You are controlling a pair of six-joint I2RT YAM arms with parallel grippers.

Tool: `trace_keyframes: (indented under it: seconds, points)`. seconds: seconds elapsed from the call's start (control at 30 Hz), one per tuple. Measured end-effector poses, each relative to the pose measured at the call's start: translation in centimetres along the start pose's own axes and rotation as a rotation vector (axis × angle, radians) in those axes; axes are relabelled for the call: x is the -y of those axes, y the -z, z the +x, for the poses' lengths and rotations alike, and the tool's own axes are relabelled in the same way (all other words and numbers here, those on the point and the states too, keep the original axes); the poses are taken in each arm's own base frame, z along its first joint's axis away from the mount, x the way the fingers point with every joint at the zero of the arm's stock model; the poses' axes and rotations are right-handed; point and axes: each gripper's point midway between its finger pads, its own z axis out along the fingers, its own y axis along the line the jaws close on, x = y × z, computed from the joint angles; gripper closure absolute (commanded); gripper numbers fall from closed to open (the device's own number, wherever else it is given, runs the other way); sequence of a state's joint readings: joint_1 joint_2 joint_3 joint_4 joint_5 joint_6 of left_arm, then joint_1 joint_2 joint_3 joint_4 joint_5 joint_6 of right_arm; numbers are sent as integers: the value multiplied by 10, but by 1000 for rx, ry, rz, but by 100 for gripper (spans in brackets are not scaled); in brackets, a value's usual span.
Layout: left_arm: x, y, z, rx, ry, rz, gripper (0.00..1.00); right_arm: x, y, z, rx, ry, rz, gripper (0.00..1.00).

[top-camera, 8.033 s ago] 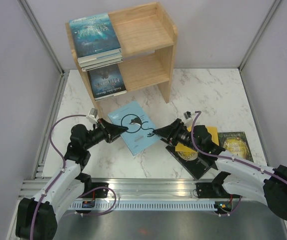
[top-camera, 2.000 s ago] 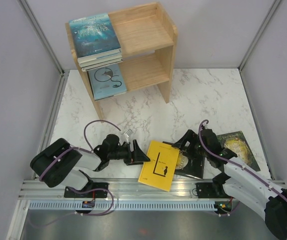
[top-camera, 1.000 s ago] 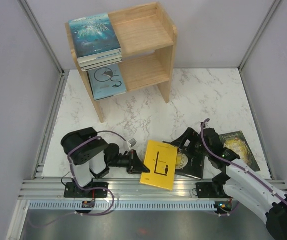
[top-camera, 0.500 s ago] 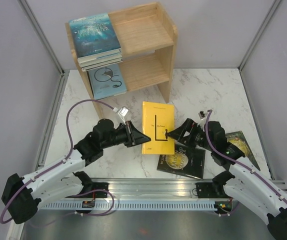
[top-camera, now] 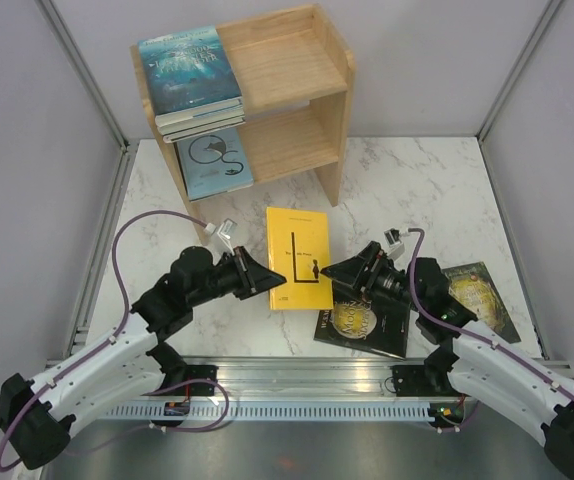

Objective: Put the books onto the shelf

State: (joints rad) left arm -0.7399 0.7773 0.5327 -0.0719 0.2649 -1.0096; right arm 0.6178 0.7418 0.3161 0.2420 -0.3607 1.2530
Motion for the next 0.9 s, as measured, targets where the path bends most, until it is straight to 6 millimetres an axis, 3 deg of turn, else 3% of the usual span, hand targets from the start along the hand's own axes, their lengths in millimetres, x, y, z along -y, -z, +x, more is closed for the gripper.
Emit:
trace_keyframes:
  seconds: [0.27,0.57,0.9]
  points:
    - [6,11,-27,93,61,56,98,-21,-2,2,12,-5,-79,2]
    - [-1,17,-38,140,160,115,98,-20,-7,18,-33,-20,-86,2]
    - [19,25,-46,149,179,214,98,-21,-18,27,-48,-38,-97,7]
